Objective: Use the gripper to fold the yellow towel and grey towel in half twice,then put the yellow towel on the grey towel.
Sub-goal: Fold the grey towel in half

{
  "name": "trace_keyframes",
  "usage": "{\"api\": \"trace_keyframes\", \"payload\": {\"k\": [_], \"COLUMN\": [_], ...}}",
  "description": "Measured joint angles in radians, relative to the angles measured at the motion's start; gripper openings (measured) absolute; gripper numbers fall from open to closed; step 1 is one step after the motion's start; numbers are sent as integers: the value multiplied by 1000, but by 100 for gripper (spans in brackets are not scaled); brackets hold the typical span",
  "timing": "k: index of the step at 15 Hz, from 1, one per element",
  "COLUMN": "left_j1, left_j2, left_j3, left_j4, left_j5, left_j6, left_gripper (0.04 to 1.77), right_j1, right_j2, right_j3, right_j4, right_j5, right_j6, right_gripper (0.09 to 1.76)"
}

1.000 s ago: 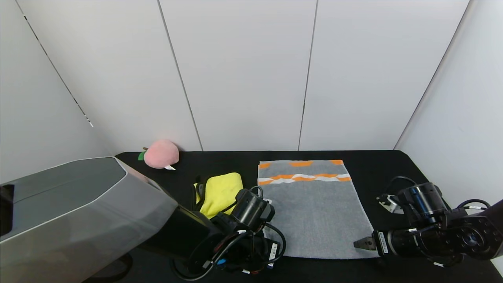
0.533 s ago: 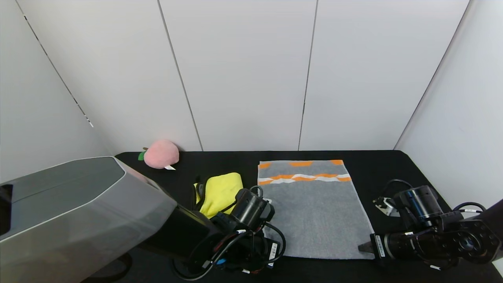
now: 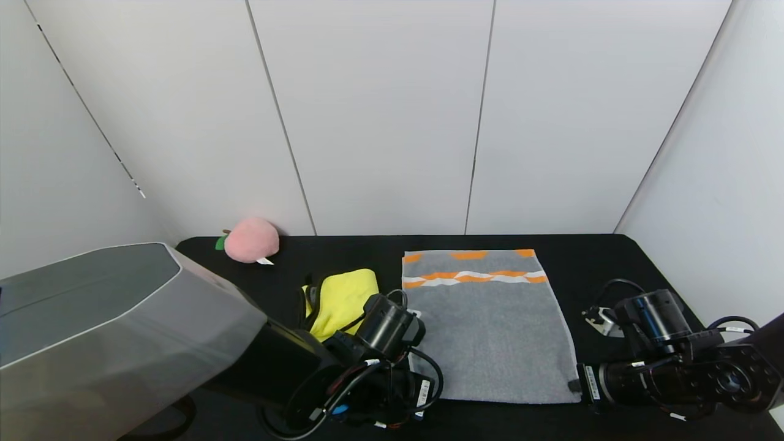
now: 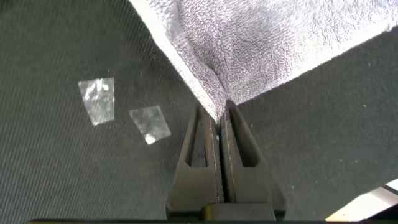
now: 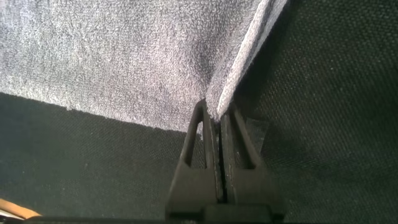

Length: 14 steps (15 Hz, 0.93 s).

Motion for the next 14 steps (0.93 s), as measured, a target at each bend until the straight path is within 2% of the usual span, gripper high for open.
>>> {"api": "trace_keyframes", "payload": {"k": [8, 11, 14], "left_j1": [-9, -43, -87], "left_j2": [-86, -129, -167], "left_j3": [107, 153, 180], "left_j4": [-5, -4, 5], "left_j5": [48, 76, 105], "left_j6": [-3, -6, -51], "left_gripper": [13, 13, 13], "right_j1": [1, 5, 20], "right_j2": [-88, -141, -199], "right_j3": [57, 102, 148], "right_j4": [-1, -1, 0], "right_j5": [3, 3, 3], "right_j6": [1, 1, 13], "right_gripper": [14, 14, 14]}}
